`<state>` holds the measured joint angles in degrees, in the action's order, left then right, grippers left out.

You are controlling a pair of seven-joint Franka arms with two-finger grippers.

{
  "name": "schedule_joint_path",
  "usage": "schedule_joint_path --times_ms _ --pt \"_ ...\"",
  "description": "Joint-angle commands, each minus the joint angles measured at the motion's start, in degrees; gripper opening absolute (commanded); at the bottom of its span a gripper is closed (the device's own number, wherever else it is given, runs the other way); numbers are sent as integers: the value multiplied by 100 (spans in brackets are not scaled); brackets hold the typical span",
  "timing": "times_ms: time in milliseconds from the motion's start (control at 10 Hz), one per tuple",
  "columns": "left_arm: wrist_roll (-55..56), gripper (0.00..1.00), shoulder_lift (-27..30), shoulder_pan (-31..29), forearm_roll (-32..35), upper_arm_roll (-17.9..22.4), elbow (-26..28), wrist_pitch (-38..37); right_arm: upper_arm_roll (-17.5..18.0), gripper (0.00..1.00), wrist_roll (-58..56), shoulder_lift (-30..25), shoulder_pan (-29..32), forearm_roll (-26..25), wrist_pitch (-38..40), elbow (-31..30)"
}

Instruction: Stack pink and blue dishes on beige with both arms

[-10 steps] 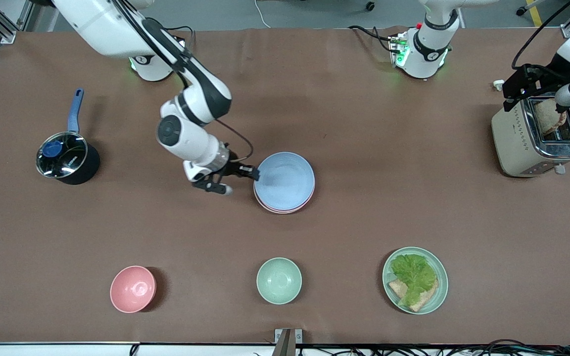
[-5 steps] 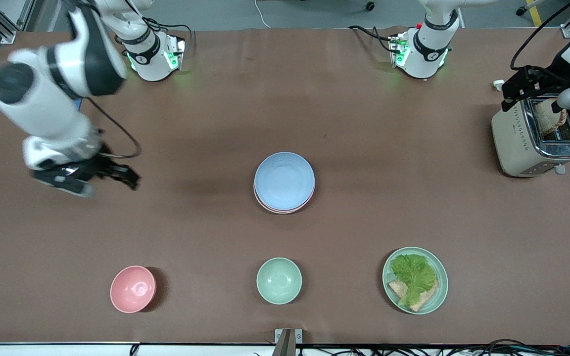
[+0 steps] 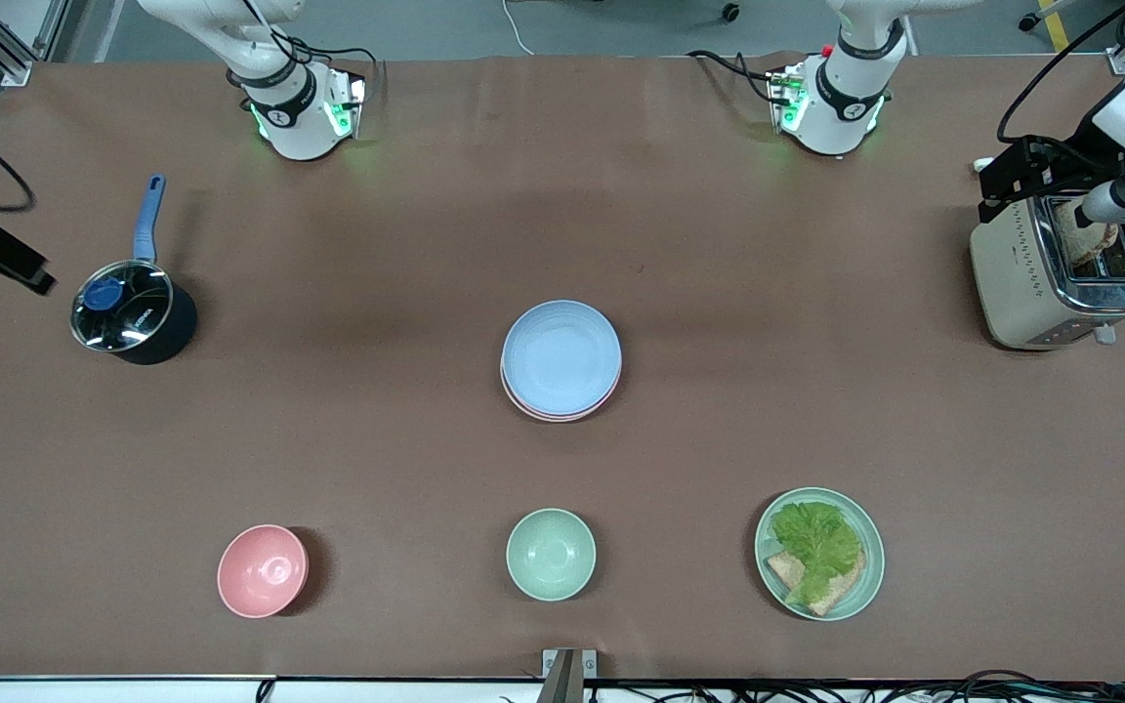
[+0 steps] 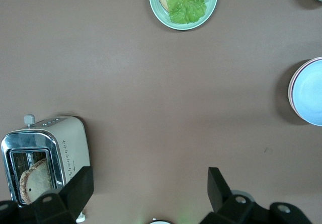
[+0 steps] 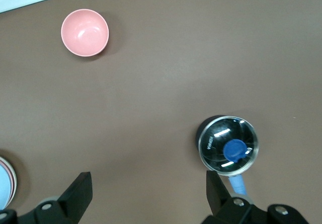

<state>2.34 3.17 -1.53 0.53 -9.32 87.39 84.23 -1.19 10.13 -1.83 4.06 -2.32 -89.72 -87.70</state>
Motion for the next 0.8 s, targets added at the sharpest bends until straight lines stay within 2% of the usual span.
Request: schedule_joint_path --times_ms 0,700 --pt "46 100 8 -23 -61 -17 129 -11 49 100 -379 86 131 92 620 613" --pt "-23 100 -36 -58 -44 -8 -64 -38 75 100 -380 112 7 100 728 596"
